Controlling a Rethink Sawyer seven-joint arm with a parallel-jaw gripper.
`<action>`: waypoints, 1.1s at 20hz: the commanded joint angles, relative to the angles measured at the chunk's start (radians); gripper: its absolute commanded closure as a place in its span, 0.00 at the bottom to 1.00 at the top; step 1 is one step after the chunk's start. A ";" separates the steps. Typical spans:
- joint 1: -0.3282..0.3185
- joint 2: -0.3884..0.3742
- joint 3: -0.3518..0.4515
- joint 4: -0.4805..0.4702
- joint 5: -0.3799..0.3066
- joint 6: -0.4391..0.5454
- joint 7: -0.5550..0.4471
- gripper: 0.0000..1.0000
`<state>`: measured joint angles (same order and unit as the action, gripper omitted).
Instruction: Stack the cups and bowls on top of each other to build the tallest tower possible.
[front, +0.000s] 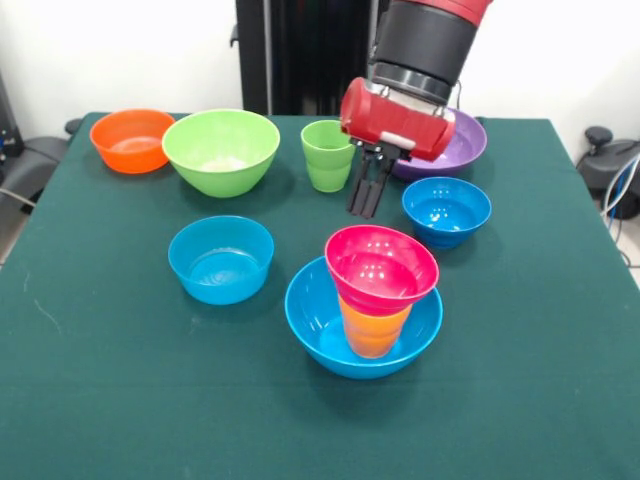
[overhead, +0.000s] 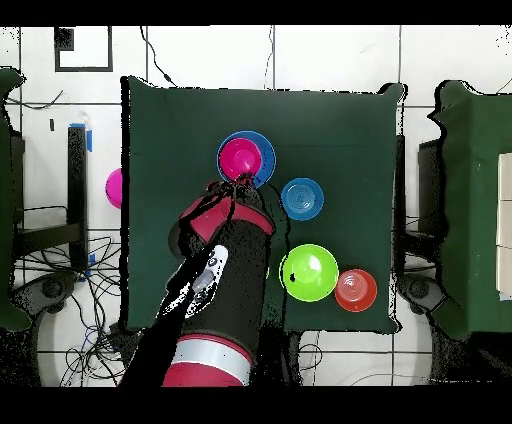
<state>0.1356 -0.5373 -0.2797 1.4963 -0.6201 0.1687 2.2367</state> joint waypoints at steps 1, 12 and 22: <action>-0.039 0.028 0.065 -0.050 0.025 -0.048 0.077 1.00; -0.123 -0.018 0.191 -0.060 0.033 0.036 -0.013 1.00; -0.112 0.037 0.196 -0.092 0.041 -0.004 0.034 1.00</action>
<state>0.0129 -0.5669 -0.2229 1.4322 -0.6006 0.1666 2.2367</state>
